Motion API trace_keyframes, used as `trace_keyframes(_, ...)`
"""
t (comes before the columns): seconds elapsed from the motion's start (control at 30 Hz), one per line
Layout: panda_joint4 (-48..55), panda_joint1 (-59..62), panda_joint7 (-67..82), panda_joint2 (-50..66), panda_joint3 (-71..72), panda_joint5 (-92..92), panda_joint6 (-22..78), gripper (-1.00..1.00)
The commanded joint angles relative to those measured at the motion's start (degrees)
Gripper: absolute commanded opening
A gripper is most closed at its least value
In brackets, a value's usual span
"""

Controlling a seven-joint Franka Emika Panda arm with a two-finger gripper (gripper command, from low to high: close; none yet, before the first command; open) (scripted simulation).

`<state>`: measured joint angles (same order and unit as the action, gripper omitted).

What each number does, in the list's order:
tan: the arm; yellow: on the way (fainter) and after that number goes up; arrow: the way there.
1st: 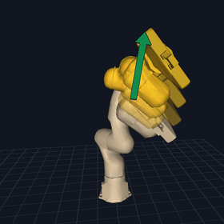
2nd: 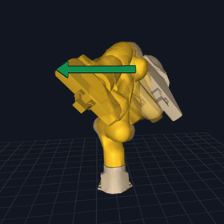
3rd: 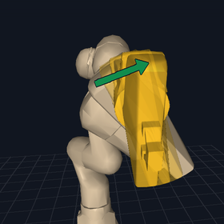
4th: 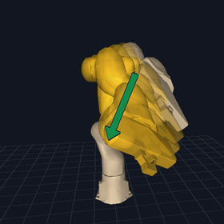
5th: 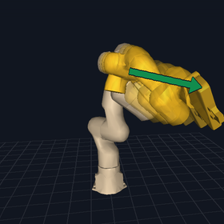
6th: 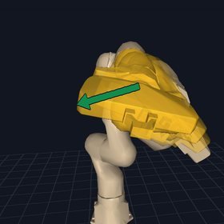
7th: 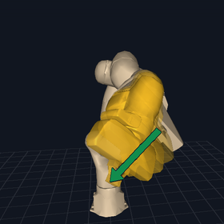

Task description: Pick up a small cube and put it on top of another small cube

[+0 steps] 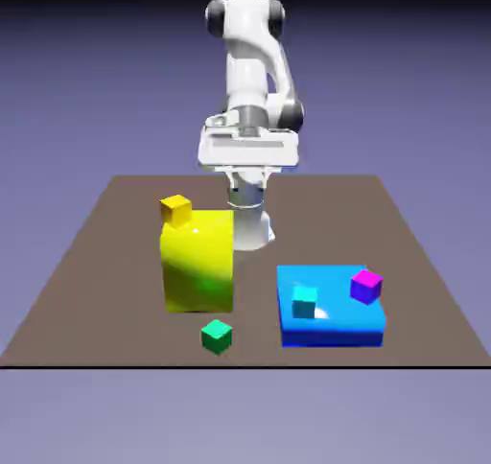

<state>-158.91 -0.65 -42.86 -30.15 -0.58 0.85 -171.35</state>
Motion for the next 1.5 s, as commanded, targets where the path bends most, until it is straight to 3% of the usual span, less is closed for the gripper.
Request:
trace_keyframes(0.0, 1.7, 0.0, -0.3, 2.1, -0.5, 0.7, 2.2, 0.0)
trace_keyframes(1.07, 57.2, 1.1, -10.9, 68.5, -15.8, 23.4, 72.6, 0.0)
trace_keyframes(1.13, 58.2, 1.2, -11.1, 69.7, -16.1, 23.8, 73.8, 0.0)
trace_keyframes(1.27, 52.5, 0.0, -9.3, 72.5, -14.6, 26.2, 65.7, 0.0)
trace_keyframes(1.3, 52.5, 0.0, -9.3, 72.5, -14.6, 26.2, 65.7, -1.0)
trace_keyframes(1.47, 58.2, 1.2, -11.1, 69.7, -16.1, 23.8, 73.8, -1.0)
